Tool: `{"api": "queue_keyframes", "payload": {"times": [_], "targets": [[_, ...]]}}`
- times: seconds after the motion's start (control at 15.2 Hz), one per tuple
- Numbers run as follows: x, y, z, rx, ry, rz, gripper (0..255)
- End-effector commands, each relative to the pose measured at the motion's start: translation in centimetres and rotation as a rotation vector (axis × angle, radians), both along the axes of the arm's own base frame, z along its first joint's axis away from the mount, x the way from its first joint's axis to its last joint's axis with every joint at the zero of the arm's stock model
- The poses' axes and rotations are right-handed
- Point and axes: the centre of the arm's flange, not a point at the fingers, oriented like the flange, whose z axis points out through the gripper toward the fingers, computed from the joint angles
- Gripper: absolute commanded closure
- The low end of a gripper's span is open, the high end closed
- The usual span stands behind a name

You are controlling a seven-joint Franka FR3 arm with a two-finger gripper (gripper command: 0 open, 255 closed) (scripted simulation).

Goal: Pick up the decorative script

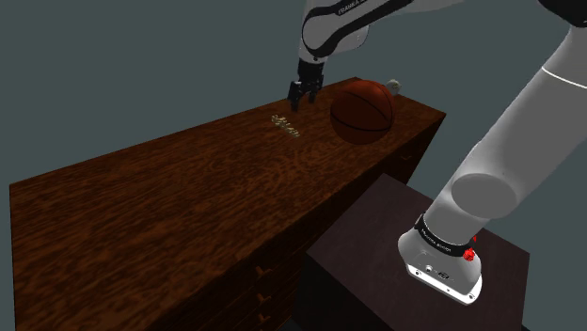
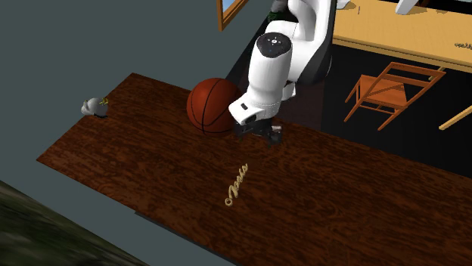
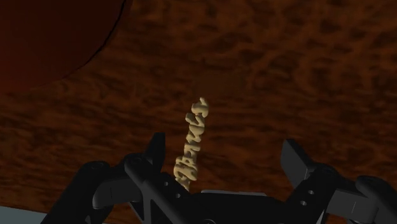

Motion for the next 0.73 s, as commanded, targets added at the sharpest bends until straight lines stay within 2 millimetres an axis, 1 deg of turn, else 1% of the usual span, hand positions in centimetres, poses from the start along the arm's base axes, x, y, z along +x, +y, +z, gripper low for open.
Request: {"api": "queue_keyframes", "payload": {"times": [0.0, 0.46, 0.53, 0.66], "targets": [[1.9, -0.5, -2.0, -0.005, 0.005, 0.001, 0], [8.3, -2.0, -8.6, -0.024, 0.023, 0.007, 0], [8.7, -2.1, -9.1, -0.025, 0.024, 0.008, 0], [8.7, -2.1, -10.1, -0.025, 0.024, 0.008, 0]]}}
